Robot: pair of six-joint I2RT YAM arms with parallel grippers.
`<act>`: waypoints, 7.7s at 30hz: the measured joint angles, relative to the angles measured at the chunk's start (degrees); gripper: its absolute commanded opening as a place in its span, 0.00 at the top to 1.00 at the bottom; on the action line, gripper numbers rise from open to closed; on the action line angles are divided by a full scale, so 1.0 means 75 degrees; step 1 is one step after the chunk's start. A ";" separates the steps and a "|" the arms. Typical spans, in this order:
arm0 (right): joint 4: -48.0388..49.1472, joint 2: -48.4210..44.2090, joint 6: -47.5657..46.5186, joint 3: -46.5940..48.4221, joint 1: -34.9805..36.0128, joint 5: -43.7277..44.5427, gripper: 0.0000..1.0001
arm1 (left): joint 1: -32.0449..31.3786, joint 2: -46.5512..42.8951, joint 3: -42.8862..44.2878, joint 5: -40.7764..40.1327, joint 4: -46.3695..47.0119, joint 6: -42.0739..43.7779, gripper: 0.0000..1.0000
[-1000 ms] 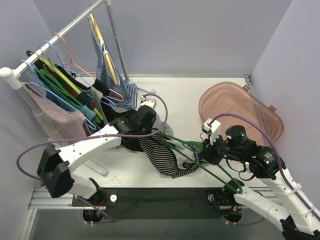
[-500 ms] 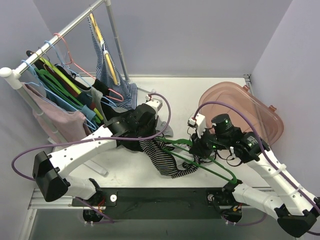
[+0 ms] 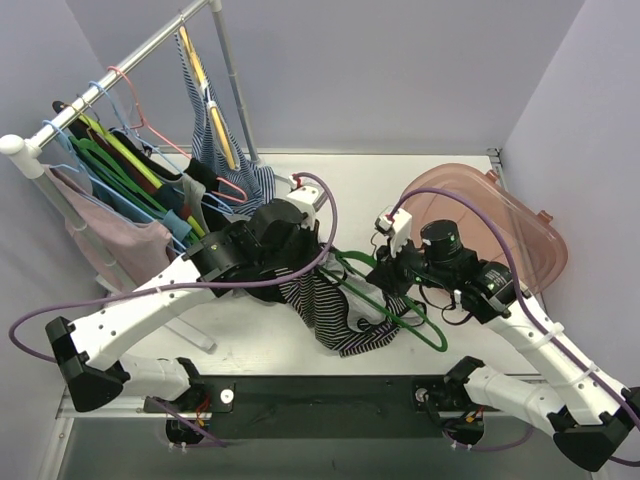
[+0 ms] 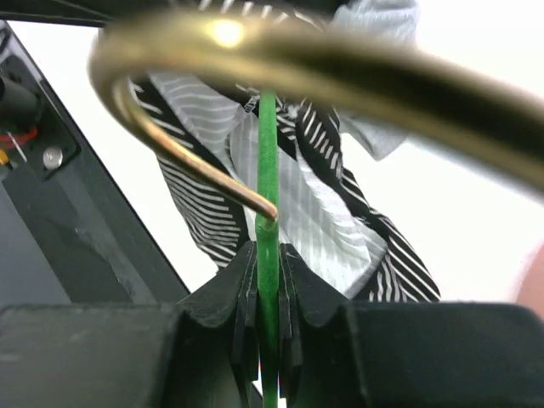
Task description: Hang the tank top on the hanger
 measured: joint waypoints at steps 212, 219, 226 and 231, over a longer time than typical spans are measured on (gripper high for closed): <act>-0.1166 0.1262 -0.0886 0.4176 0.1996 -0.1909 1.00 | 0.0096 -0.1381 -0.0720 0.5968 -0.1093 0.5837 1.00; -0.1472 0.1294 -0.0265 0.4351 0.2326 0.0108 0.07 | 0.0122 -0.1486 -0.0746 0.5508 -0.0903 0.4852 1.00; -0.1635 0.1017 0.0181 0.4520 0.2323 0.1757 0.00 | 0.0137 -0.1816 -0.1011 0.5272 -0.0860 0.4252 1.00; -0.1492 0.0003 0.0513 0.4689 0.2317 0.3206 0.00 | 0.0154 -0.1894 -0.1081 0.4605 -0.0854 0.3587 1.00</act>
